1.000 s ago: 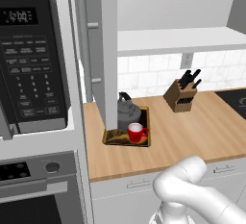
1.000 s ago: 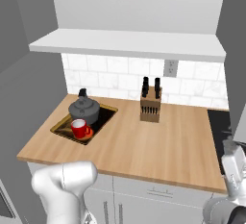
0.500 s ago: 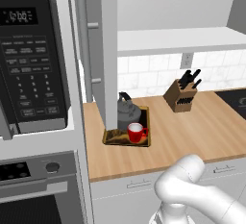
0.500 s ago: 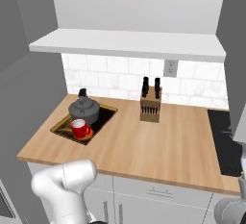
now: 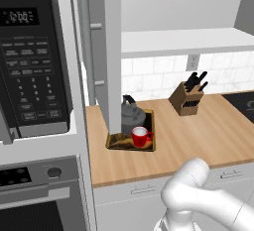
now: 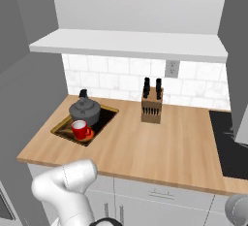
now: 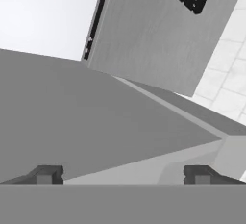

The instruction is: Pick the kettle from the counter and place it on the tray. Then pick the mug from the cabinet and place it on the tray. Then close the cabinet doors.

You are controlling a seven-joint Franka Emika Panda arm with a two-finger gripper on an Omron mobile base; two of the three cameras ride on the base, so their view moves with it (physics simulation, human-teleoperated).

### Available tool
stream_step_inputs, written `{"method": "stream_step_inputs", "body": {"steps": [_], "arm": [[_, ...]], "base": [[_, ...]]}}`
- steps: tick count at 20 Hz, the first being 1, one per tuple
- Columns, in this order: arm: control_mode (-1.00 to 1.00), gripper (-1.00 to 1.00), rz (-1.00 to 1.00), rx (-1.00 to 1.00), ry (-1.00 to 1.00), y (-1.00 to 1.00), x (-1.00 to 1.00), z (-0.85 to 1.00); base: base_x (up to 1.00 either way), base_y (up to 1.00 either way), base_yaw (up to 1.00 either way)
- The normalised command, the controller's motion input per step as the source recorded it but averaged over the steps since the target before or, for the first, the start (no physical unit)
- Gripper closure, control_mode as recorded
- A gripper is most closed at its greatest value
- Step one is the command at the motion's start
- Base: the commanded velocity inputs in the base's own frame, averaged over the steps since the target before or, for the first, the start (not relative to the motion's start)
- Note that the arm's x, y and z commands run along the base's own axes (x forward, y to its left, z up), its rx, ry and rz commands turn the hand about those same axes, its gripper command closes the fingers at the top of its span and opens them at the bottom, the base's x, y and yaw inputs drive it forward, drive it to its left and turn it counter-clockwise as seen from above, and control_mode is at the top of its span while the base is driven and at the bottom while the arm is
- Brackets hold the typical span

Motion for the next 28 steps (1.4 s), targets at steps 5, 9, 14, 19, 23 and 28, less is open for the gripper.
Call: {"method": "stream_step_inputs", "body": {"steps": [5, 9, 14, 19, 23, 28], "arm": [[-1.0, 1.0, 0.0, 0.0, 0.0, -0.06, 0.07, 0.02], [-1.0, 1.0, 0.0, 0.0, 0.0, -0.01, 0.15, 0.15], [-1.0, 1.0, 0.0, 0.0, 0.04, 0.0, 0.19, 0.39], [-1.0, 1.0, 0.0, 0.0, 0.03, 0.06, 0.2, 0.19], [-1.0, 1.0, 0.0, 0.0, 0.0, 0.34, 0.17, 0.01], [-1.0, 1.0, 0.0, 0.0, 0.0, 0.39, 0.02, 0.3]], "base": [[0.0, 0.0, 0.0], [0.0, 0.0, 0.0], [0.0, 0.0, 0.0], [0.0, 0.0, 0.0], [0.0, 0.0, 0.0], [0.0, 0.0, 0.0]]}}
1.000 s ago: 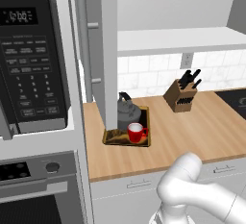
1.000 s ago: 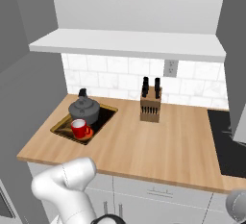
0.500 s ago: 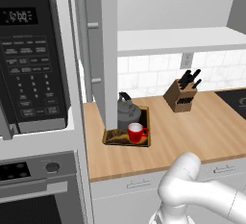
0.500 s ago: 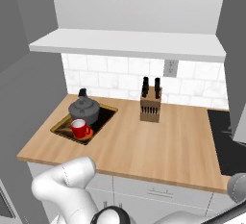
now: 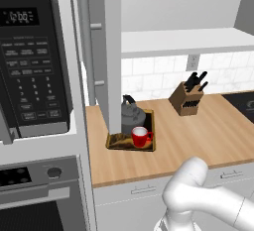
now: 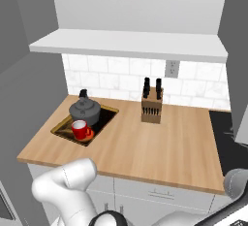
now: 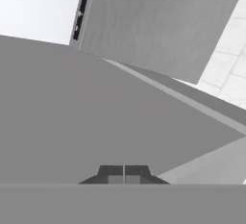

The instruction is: Pick the kettle from the counter and place it on the tray. Then pick the mug from the cabinet and place it on the tray. Then close the cabinet doors.

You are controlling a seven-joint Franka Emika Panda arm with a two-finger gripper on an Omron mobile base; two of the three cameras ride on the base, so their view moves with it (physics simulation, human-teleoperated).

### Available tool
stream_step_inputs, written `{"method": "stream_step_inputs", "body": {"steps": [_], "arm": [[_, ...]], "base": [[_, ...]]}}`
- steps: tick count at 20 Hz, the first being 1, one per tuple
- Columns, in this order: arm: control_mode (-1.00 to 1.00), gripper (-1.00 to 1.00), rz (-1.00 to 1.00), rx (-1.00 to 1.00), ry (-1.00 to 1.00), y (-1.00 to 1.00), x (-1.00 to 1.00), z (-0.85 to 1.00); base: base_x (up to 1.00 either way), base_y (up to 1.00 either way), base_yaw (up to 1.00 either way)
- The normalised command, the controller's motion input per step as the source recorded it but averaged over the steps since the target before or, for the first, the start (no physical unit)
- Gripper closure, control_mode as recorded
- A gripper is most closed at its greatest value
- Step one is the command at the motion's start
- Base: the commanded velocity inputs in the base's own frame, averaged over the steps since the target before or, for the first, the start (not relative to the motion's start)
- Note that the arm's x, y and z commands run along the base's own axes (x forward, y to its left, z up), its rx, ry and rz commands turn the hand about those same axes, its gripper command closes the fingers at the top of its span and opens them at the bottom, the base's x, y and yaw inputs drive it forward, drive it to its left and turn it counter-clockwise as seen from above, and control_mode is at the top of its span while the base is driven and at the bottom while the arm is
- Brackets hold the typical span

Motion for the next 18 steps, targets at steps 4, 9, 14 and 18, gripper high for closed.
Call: {"method": "stream_step_inputs", "body": {"steps": [4, 9, 14, 18], "arm": [[-1.0, 1.0, 0.0, 0.0, 0.0, 0.34, 0.0, 0.69], [-1.0, 1.0, 0.0, 0.0, 0.0, 0.6, 0.0, 0.45], [-1.0, 1.0, 0.0, -0.02, 0.01, 0.71, 0.0, 0.41], [-1.0, 1.0, 0.0, -0.09, 0.11, 0.58, 0.03, 0.4]], "base": [[0.0, 0.0, 0.0], [0.0, 0.0, 0.0], [0.0, 0.0, 0.0], [0.0, 0.0, 0.0]]}}
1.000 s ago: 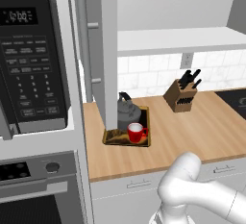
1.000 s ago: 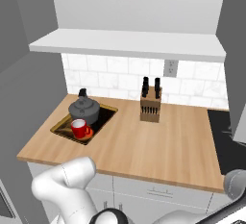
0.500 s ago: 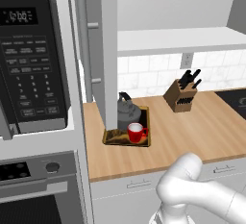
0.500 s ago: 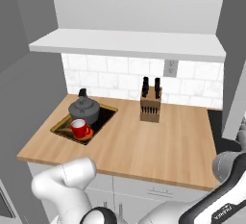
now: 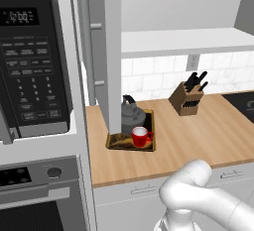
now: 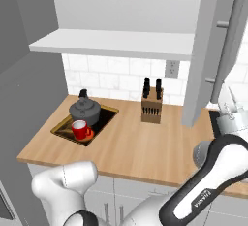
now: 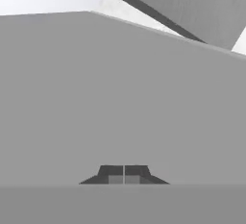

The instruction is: Pick the kettle from the counter and place it on the tray. Then pick the mug from the cabinet and place it on the tray. Then close the cabinet doors.

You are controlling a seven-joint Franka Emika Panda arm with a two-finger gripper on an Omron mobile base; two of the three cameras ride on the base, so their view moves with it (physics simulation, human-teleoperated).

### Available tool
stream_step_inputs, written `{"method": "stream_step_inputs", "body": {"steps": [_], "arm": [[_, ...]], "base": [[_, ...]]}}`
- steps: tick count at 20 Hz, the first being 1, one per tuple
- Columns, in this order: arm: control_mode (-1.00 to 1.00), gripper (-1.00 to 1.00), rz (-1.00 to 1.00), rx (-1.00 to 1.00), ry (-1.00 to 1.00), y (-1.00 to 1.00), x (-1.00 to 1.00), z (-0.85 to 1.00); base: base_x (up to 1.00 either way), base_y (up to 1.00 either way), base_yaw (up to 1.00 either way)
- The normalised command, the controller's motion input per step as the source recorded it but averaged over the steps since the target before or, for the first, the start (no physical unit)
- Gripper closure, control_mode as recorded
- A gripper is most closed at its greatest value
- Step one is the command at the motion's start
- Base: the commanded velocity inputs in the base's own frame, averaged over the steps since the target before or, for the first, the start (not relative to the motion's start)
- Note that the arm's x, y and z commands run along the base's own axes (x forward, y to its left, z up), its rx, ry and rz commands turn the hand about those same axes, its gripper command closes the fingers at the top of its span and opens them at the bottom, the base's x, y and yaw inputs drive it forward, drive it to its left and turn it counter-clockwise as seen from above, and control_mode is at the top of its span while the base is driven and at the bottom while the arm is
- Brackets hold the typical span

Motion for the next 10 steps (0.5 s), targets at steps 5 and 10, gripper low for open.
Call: {"method": "stream_step_inputs", "body": {"steps": [5, 10], "arm": [[-1.0, 1.0, 0.04, -0.08, 0.28, 0.14, 0.26, 0.25], [-1.0, 1.0, 0.09, -0.11, 0.45, 0.15, 0.52, 0.04]], "base": [[0.0, 0.0, 0.0], [0.0, 0.0, 0.0]]}}
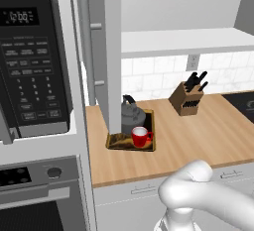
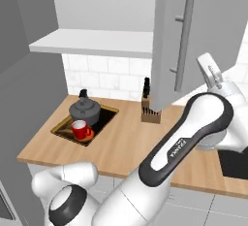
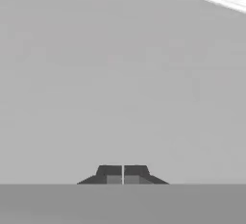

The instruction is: Pick the kettle from the counter and place it on the tray. Then pick the mug from the cabinet and place it on the tray. Then close the cabinet doors.

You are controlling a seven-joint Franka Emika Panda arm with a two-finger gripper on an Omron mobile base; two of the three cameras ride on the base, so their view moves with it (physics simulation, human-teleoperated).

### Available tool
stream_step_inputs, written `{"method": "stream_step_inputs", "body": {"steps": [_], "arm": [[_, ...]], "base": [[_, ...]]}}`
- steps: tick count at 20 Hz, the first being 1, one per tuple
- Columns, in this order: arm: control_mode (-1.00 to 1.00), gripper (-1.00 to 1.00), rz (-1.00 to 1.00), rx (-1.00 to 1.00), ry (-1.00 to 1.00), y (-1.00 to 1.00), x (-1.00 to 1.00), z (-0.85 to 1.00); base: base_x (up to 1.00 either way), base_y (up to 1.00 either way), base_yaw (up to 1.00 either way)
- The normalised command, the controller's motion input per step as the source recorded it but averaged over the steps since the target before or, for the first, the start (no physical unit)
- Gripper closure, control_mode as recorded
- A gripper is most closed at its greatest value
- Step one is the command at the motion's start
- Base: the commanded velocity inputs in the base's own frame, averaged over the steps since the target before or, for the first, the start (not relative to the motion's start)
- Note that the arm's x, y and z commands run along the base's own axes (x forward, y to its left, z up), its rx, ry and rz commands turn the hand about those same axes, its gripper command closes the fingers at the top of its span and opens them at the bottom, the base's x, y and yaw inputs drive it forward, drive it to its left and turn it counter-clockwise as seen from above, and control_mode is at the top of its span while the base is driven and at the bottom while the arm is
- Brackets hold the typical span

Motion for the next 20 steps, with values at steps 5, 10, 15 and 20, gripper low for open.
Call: {"method": "stream_step_inputs", "body": {"steps": [5, 10, 15, 20], "arm": [[-1.0, 1.0, 0.05, -0.11, 0.46, 0.22, 0.51, 0.0], [-1.0, 1.0, 0.0, -0.09, 0.3, 0.24, 0.4, -0.13], [-1.0, 1.0, 0.0, -0.05, 0.09, 0.37, 0.45, -0.35], [-1.0, 1.0, 0.0, 0.0, 0.0, 0.45, 0.43, -0.32]], "base": [[0.0, 0.0, 0.0], [0.0, 0.0, 0.0], [0.0, 0.0, 0.0], [0.0, 0.0, 0.0]]}}
